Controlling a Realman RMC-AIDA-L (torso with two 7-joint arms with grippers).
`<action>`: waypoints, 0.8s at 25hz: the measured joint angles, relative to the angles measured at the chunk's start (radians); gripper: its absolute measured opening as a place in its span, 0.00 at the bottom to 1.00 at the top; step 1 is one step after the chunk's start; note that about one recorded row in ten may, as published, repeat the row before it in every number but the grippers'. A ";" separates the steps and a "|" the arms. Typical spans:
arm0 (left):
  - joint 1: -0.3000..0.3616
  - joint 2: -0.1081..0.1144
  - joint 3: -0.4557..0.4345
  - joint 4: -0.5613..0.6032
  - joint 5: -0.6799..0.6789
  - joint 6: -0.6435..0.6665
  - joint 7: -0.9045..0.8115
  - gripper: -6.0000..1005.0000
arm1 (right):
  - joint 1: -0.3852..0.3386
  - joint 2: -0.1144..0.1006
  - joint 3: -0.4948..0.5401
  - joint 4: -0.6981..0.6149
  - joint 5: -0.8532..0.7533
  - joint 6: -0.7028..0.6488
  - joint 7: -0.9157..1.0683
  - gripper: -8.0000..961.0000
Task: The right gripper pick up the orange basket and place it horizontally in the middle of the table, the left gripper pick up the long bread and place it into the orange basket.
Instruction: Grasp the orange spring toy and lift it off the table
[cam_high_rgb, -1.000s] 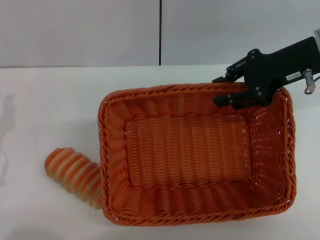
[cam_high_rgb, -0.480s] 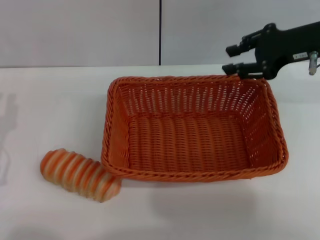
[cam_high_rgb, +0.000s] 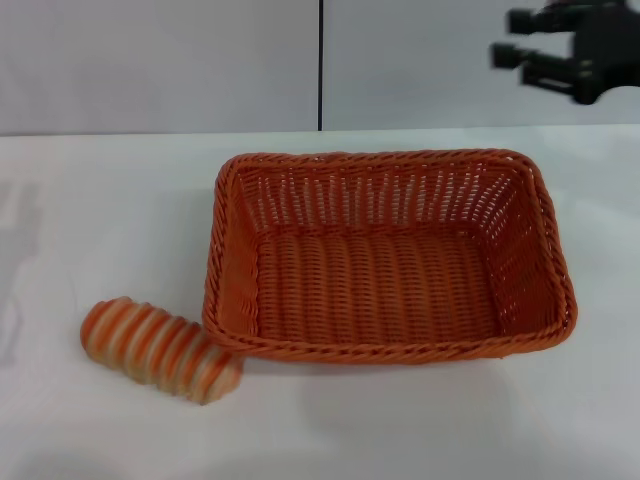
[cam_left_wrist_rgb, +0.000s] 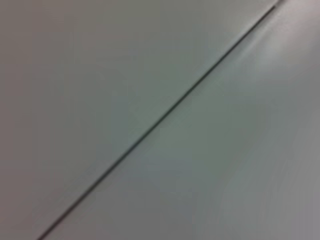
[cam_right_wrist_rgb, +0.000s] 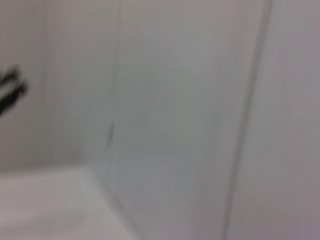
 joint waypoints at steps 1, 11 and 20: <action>0.000 0.001 0.011 0.011 0.000 -0.001 0.001 0.46 | -0.042 0.009 0.014 -0.004 0.069 0.002 -0.018 0.45; 0.050 0.049 0.238 0.291 0.007 -0.129 -0.012 0.44 | -0.360 0.078 0.297 -0.339 0.699 0.069 -0.121 0.45; 0.033 0.184 0.293 0.487 0.319 -0.236 -0.204 0.44 | -0.468 0.084 0.472 -0.486 0.770 0.171 -0.135 0.45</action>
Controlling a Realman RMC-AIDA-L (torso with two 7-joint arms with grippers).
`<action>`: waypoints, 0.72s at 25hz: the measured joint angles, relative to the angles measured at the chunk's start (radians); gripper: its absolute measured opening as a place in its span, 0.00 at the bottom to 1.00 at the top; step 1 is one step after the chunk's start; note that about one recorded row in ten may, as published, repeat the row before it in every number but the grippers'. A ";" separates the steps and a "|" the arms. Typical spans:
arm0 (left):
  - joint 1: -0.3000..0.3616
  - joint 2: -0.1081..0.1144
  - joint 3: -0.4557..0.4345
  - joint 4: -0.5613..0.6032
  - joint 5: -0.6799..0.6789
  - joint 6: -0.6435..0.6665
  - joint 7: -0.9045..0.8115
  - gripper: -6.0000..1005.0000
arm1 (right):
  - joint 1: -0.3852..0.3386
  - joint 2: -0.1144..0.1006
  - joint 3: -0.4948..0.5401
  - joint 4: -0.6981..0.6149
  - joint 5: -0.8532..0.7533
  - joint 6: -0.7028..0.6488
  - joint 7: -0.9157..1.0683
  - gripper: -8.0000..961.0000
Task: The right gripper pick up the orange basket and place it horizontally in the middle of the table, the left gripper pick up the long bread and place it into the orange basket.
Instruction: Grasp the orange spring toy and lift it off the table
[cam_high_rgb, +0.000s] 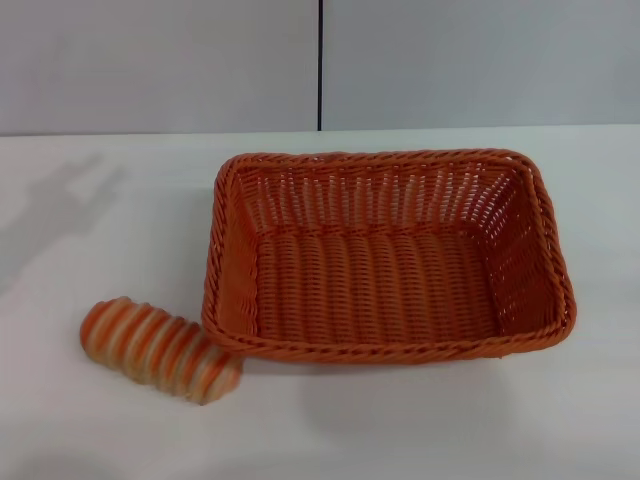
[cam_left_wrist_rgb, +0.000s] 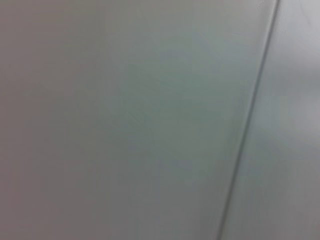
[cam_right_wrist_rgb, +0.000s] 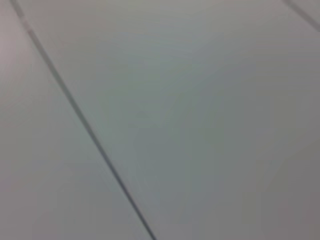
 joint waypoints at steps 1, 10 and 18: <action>0.000 0.007 -0.003 0.028 0.036 -0.007 -0.033 0.44 | -0.003 0.000 0.012 -0.022 0.003 0.004 0.000 0.44; 0.019 0.036 -0.084 0.335 0.508 0.065 -0.288 0.62 | -0.006 -0.001 0.024 -0.080 0.018 0.007 -0.004 0.45; 0.017 0.031 -0.291 0.388 0.819 0.158 -0.333 0.72 | -0.002 0.000 0.025 -0.090 0.016 0.023 0.002 0.45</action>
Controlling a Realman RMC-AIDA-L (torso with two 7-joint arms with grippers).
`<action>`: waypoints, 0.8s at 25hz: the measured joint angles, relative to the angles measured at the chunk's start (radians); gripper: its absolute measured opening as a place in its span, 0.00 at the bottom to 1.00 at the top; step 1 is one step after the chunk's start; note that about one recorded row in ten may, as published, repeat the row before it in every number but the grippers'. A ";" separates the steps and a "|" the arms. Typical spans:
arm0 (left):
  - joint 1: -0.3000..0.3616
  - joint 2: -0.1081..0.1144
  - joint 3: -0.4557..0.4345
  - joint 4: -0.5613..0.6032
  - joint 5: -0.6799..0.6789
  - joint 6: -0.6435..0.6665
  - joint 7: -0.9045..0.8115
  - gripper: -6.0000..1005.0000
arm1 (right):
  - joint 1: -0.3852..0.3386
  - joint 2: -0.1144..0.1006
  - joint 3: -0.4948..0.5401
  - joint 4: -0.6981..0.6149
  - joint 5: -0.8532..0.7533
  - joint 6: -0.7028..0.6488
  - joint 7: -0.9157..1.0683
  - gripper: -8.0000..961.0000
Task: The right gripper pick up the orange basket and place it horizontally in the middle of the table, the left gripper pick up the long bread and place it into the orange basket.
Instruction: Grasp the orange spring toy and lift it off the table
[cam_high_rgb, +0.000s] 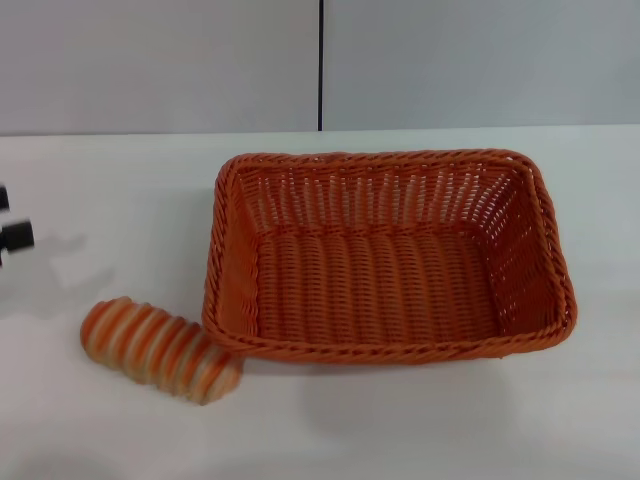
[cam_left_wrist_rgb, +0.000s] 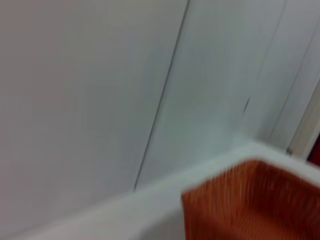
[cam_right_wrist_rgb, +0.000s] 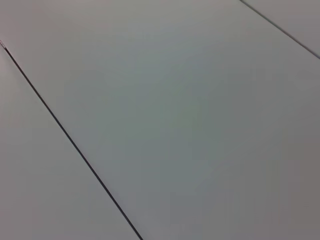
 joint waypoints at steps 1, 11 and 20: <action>0.000 0.000 -0.005 0.000 0.022 -0.001 -0.002 0.72 | 0.001 0.000 0.000 -0.005 0.000 0.002 0.000 0.45; -0.018 -0.071 -0.013 -0.004 0.227 -0.063 0.008 0.72 | 0.030 -0.002 0.000 -0.039 -0.001 0.006 -0.001 0.45; -0.017 -0.100 -0.011 -0.006 0.248 -0.112 0.023 0.72 | 0.026 0.000 -0.010 -0.042 -0.009 0.004 -0.005 0.44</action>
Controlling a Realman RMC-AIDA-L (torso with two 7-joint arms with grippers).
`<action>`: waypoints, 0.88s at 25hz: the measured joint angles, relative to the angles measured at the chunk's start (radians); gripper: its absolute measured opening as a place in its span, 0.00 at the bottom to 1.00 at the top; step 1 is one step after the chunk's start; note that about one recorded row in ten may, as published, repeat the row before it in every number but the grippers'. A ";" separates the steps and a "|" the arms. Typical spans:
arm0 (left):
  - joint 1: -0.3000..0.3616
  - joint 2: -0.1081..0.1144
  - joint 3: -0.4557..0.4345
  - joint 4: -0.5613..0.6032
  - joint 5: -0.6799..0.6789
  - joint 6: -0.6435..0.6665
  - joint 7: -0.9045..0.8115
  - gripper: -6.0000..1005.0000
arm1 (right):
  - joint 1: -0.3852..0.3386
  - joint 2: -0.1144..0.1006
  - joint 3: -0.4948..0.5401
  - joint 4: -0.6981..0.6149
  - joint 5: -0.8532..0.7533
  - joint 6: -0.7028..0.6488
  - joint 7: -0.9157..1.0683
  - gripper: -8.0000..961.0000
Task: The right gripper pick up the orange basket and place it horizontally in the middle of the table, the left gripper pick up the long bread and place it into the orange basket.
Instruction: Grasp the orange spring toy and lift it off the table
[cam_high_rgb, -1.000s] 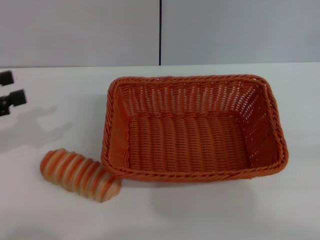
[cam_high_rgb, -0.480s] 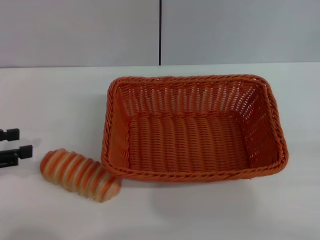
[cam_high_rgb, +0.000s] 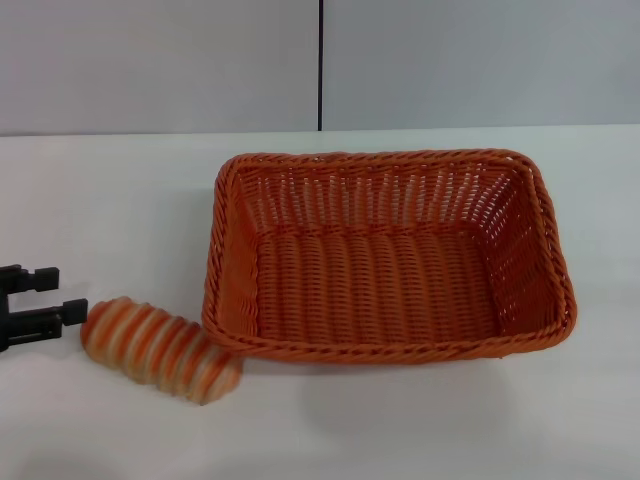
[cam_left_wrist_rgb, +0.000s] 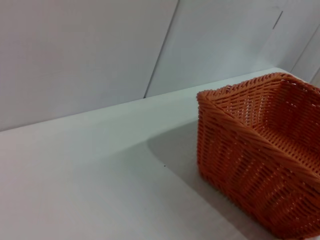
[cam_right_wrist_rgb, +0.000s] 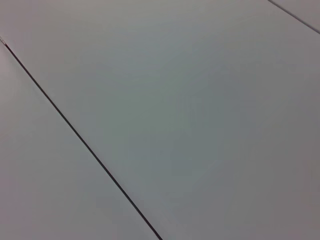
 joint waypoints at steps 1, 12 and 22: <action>0.001 -0.003 -0.001 -0.001 0.000 -0.003 0.007 0.72 | -0.001 0.000 0.000 0.000 -0.002 0.000 0.000 0.44; 0.002 -0.020 0.008 -0.042 0.001 -0.049 0.041 0.72 | -0.004 0.001 0.000 -0.003 -0.008 0.009 -0.001 0.44; 0.000 -0.038 0.008 -0.049 0.031 -0.069 0.054 0.71 | -0.004 0.001 0.001 -0.010 -0.008 0.012 -0.001 0.45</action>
